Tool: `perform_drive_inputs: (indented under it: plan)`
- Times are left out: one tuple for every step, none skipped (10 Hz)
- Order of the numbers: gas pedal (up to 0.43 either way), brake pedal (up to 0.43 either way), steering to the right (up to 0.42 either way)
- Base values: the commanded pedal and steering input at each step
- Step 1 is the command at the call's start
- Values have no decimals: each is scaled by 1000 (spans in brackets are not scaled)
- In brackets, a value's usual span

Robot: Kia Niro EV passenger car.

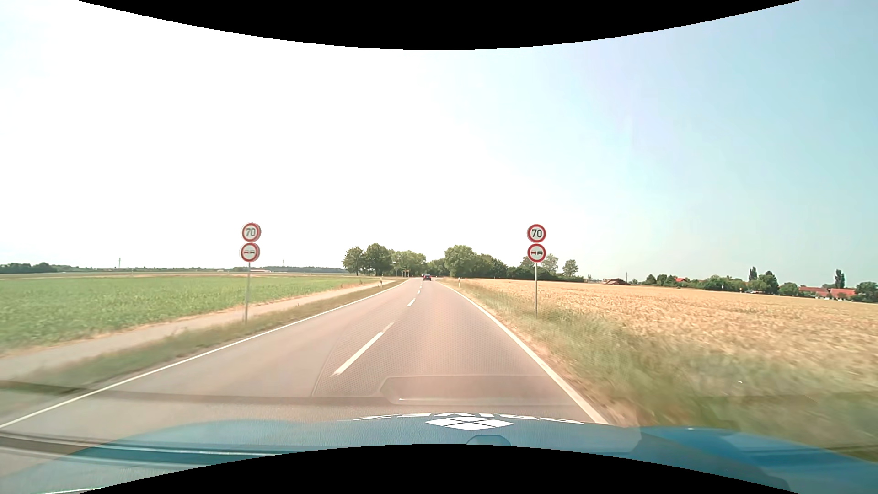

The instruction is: Follow the waypoints while adhering to traffic rules and regulations

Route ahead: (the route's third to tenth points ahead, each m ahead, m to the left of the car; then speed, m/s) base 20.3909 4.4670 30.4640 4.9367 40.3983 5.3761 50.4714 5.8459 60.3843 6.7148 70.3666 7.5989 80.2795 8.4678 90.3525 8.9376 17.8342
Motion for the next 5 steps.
perform_drive_inputs:
  plan:
    - [169,0,-10]
    - [169,0,-10]
    - [169,0,-10]
    - [169,0,-12]
    - [169,0,-12]
